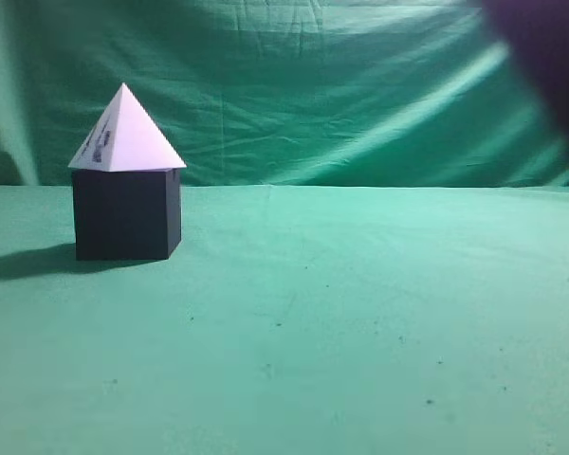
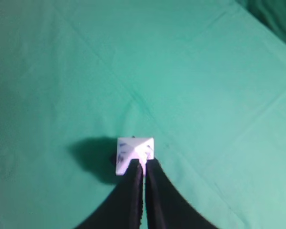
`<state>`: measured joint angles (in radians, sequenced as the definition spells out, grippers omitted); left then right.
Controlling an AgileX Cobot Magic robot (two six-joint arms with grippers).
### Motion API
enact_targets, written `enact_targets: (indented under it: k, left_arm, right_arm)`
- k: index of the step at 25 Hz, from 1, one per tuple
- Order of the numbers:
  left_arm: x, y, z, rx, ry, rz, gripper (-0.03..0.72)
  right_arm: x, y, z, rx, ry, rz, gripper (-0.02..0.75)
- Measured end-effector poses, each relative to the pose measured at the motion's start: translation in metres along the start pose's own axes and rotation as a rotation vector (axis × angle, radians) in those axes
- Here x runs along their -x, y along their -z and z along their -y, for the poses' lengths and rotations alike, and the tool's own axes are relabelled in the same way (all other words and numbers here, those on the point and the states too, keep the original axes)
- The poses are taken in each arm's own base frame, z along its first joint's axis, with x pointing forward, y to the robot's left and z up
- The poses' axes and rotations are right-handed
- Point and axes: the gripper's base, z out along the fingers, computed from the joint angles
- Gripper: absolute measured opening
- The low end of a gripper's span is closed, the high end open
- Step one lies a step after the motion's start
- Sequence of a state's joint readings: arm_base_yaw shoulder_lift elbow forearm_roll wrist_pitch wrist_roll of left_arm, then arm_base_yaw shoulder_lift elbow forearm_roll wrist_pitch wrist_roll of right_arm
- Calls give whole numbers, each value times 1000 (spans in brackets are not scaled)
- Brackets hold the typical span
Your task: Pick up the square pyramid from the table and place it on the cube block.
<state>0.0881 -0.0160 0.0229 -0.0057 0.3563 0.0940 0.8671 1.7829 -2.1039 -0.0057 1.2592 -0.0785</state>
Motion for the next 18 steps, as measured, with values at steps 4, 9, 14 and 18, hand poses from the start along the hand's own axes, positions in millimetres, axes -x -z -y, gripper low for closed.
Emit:
enact_targets:
  k: [4,9,14,18]
  left_arm:
    - [0,0,0,0,0,0,0]
    - [0,0,0,0,0,0,0]
    - [0,0,0,0,0,0,0]
    - [0,0,0,0,0,0,0]
  right_arm:
    - [-30,29,0,-20,-11,-29,0]
    - [-61,46,-2,-24,-13,21,0]
    - [-89,71,-3,-48,-1,62,0]
    - [-103,89,-1,-80,36,46,0]
